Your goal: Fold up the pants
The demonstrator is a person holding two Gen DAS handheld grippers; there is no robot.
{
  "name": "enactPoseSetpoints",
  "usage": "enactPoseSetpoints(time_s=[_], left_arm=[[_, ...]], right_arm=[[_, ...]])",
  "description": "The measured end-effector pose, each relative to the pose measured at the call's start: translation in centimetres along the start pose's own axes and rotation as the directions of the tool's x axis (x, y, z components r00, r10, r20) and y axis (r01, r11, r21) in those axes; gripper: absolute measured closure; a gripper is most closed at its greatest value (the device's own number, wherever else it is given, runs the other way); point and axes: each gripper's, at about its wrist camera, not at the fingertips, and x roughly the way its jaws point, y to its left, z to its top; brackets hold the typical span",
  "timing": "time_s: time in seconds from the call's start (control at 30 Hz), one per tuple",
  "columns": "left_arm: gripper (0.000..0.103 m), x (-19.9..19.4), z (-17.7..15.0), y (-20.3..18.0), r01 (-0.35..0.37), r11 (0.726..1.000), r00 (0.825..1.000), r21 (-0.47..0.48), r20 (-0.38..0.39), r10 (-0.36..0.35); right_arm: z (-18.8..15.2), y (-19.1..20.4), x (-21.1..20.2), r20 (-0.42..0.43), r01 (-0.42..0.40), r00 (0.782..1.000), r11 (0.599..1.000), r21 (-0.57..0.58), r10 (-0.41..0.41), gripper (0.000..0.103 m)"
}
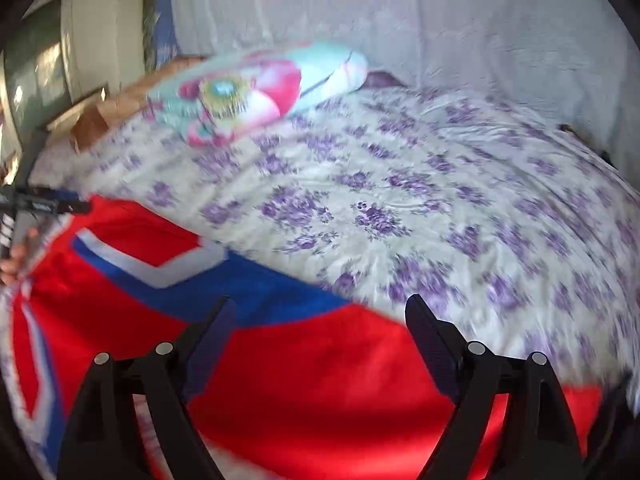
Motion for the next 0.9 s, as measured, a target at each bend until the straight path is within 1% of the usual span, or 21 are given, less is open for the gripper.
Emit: enactPoseSetpoints(time_s=[0.07, 0.13, 0.2, 0.27, 0.3, 0.33, 0.37, 0.4, 0.43, 0.47, 0.5, 0.57, 0.63, 0.7, 0.73, 0.8, 0.83, 0.9], left_arm=[[0.005, 1.0, 0.2, -0.7, 0.002, 1.000, 1.000, 0.025, -0.026, -0.001], [0.004, 2.0, 0.3, -1.2, 0.007, 0.999, 0.999, 0.041, -0.037, -0.006], [0.004, 2.9, 0.2, -1.3, 0.023, 0.999, 0.998, 0.043, -0.068, -0.020], [0.004, 3.3, 0.3, -1.1, 0.036, 0.999, 0.997, 0.028, -0.065, -0.034], [0.004, 3.3, 0.3, -1.1, 0.040, 0.999, 0.997, 0.022, -0.063, -0.039], [0.004, 3.1, 0.3, -1.0, 0.042, 0.999, 0.998, 0.019, -0.057, -0.041], [0.013, 2.9, 0.2, -1.0, 0.043, 0.999, 0.998, 0.020, -0.048, -0.042], [0.021, 2.5, 0.1, -1.0, 0.057, 0.998, 0.998, 0.018, -0.035, -0.056], [0.039, 2.2, 0.1, -1.1, 0.074, 0.997, 0.997, 0.019, -0.032, -0.073], [0.058, 1.6, 0.0, -1.3, 0.108, 0.994, 0.994, 0.024, -0.029, -0.107], [0.060, 1.1, -0.1, -1.5, 0.129, 0.991, 0.991, 0.032, -0.025, -0.128], [0.061, 0.1, -0.3, -2.0, 0.097, 0.994, 0.995, 0.056, 0.003, -0.098], [0.059, 0.2, -0.3, -2.2, 0.092, 0.994, 0.996, 0.059, 0.000, -0.092], [0.037, 0.9, -0.1, -2.1, 0.106, 0.994, 0.994, 0.040, -0.023, -0.105], [0.029, 1.3, 0.0, -1.8, 0.097, 0.995, 0.995, 0.019, -0.024, -0.097], [0.051, 1.4, 0.2, -1.4, 0.099, 0.995, 0.995, -0.005, -0.005, -0.100], [0.059, 0.9, 0.3, -1.4, 0.131, 0.991, 0.991, -0.014, 0.001, -0.131], [0.068, -0.9, 0.4, -1.9, 0.134, 0.991, 0.990, -0.006, 0.052, -0.133]], right_arm=[[-0.4, -0.1, 1.9, -0.027, -0.025, 0.999, 0.999, -0.046, 0.024, 0.016], [-0.4, 0.0, 3.7, -0.066, -0.029, 0.998, 0.995, -0.100, 0.023, 0.016], [-0.6, 0.2, 5.7, -0.146, -0.089, 0.987, 0.989, -0.118, 0.072, 0.016], [-1.2, 0.7, 7.2, -0.226, -0.138, 0.968, 0.982, -0.133, 0.106, 0.021], [-1.2, 0.8, 6.9, -0.221, -0.154, 0.967, 0.979, -0.131, 0.123, 0.037], [-1.0, 0.8, 6.6, -0.214, -0.176, 0.966, 0.976, -0.130, 0.145, 0.085], [-0.7, 0.7, 6.0, -0.203, -0.191, 0.965, 0.974, -0.124, 0.164, 0.097], [-0.6, 0.8, 5.3, -0.185, -0.195, 0.968, 0.972, -0.129, 0.169, 0.097], [-0.7, 1.0, 4.8, -0.174, -0.196, 0.970, 0.971, -0.137, 0.171, 0.097], [-0.8, 1.2, 4.3, -0.166, -0.200, 0.970, 0.969, -0.145, 0.175, 0.097], [-1.0, 1.3, 3.9, -0.161, -0.196, 0.972, 0.970, -0.145, 0.172, 0.097], [-1.3, 1.4, 3.3, -0.149, -0.190, 0.974, 0.971, -0.145, 0.169, 0.098], [-1.3, 1.3, 3.5, -0.148, -0.186, 0.975, 0.971, -0.147, 0.165, 0.097], [-1.4, 1.2, 3.7, -0.150, -0.180, 0.976, 0.974, -0.137, 0.159, 0.098], [-1.4, 1.2, 3.9, -0.149, -0.170, 0.977, 0.976, -0.134, 0.150, 0.098], [-1.4, 1.4, 3.8, -0.135, -0.153, 0.982, 0.978, -0.140, 0.134, 0.098], [-1.3, 1.5, 3.3, -0.119, -0.148, 0.984, 0.979, -0.141, 0.132, 0.098], [-1.0, 1.7, 1.3, -0.060, -0.135, 0.990, 0.980, -0.149, 0.127, 0.098]])
